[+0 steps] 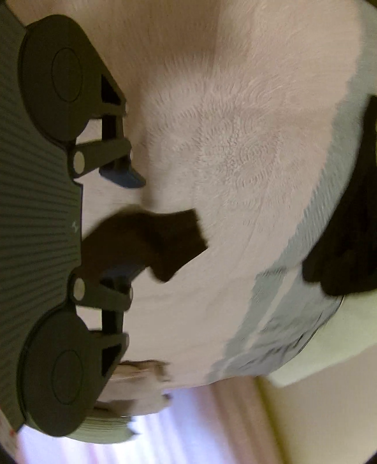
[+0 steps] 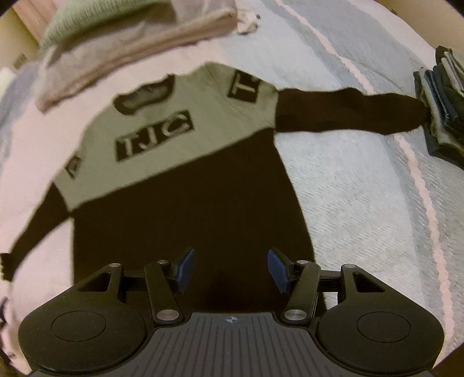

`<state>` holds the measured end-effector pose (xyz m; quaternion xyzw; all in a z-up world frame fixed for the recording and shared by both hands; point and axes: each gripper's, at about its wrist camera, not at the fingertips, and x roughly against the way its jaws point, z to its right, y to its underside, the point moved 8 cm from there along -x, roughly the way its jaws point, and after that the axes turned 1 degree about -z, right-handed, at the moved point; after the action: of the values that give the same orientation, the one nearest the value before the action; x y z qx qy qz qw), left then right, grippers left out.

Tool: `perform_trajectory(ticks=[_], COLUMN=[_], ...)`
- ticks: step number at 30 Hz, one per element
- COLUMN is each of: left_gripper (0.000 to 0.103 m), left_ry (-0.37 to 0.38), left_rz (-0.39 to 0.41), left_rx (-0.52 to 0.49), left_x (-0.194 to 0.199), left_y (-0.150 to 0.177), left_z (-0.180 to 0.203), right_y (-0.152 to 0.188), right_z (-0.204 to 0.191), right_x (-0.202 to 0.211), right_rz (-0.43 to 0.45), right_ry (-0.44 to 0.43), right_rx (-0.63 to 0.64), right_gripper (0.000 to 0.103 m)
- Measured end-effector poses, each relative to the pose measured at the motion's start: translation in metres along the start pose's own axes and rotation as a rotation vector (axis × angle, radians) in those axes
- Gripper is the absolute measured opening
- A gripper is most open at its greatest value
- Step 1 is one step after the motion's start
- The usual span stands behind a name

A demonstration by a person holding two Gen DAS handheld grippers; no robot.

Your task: Fold large clothes

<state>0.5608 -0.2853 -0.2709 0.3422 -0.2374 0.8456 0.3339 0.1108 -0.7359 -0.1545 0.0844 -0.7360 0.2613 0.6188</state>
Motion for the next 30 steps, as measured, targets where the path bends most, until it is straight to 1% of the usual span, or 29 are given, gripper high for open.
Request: perform_trajectory(ticks=[3,5,7,8,9,10,13,14,15,17,18,20,21,23,24,25,26,27,29,30], left_gripper=[0.04,0.038,0.032,0.024,0.007,0.004,0.003,0.003,0.003,0.003,0.003,0.003,0.003,0.003,0.003,0.003,0.003,0.003,0.004,0.01], left_ry=[0.003,-0.005,-0.019,-0.031,-0.048,-0.061,-0.078,-0.071,-0.057,-0.027,-0.005,0.041,0.079,0.16,0.217,0.291,0.344,0.42,0.524,0.555], left_rz=[0.019,0.029,0.046,0.049,0.049,0.045,0.08,0.094,0.113,0.147,0.162,0.186,0.192,0.181,0.159,0.114,0.073,-0.001,-0.144,-0.23], left_rx=[0.055,0.037,-0.001,-0.024,-0.063,-0.094,-0.182,-0.203,-0.227,-0.315,-0.375,-0.502,-0.567,-0.665,-0.704,-0.745,-0.78,-0.827,-0.878,-0.9], left_x=[-0.022,-0.032,-0.039,-0.042,-0.046,-0.049,-0.046,-0.04,-0.031,-0.005,0.01,0.039,0.054,0.077,0.087,0.096,0.101,0.106,0.11,0.108], left_y=[-0.008,-0.01,-0.011,-0.008,-0.007,-0.006,-0.002,0.003,0.006,0.021,0.033,0.065,0.088,0.134,0.165,0.204,0.235,0.28,0.352,0.388], left_z=[-0.004,-0.002,0.002,0.005,0.008,0.01,0.021,0.026,0.032,0.052,0.066,0.097,0.117,0.15,0.168,0.189,0.204,0.221,0.237,0.24], right_y=[-0.005,-0.013,-0.021,-0.025,-0.029,-0.032,-0.039,-0.041,-0.043,-0.046,-0.049,-0.053,-0.055,-0.059,-0.06,-0.061,-0.062,-0.063,-0.065,-0.068], right_z=[0.008,0.013,0.017,0.019,0.021,0.024,0.031,0.035,0.039,0.05,0.055,0.068,0.074,0.091,0.099,0.109,0.119,0.13,0.152,0.163], right_x=[-0.01,-0.013,-0.015,-0.016,-0.016,-0.017,-0.022,-0.024,-0.027,-0.032,-0.034,-0.037,-0.037,-0.034,-0.033,-0.03,-0.027,-0.025,-0.02,-0.018], right_rz=[0.001,0.012,0.023,0.028,0.034,0.041,0.053,0.055,0.055,0.052,0.049,0.049,0.05,0.055,0.058,0.063,0.067,0.073,0.09,0.097], right_ry=[0.035,0.053,0.068,0.074,0.077,0.081,0.087,0.088,0.087,0.082,0.075,0.055,0.048,0.038,0.036,0.037,0.04,0.044,0.053,0.058], right_rx=[-0.009,-0.01,-0.005,-0.001,0.005,0.012,0.035,0.041,0.043,0.036,0.029,0.011,0.004,-0.003,-0.005,-0.011,-0.02,-0.032,-0.066,-0.082], right_gripper=[0.053,0.053,0.053,0.053,0.053,0.053,0.053,0.053,0.053,0.053,0.053,0.053,0.053,0.053,0.053,0.053,0.053,0.053,0.053,0.053])
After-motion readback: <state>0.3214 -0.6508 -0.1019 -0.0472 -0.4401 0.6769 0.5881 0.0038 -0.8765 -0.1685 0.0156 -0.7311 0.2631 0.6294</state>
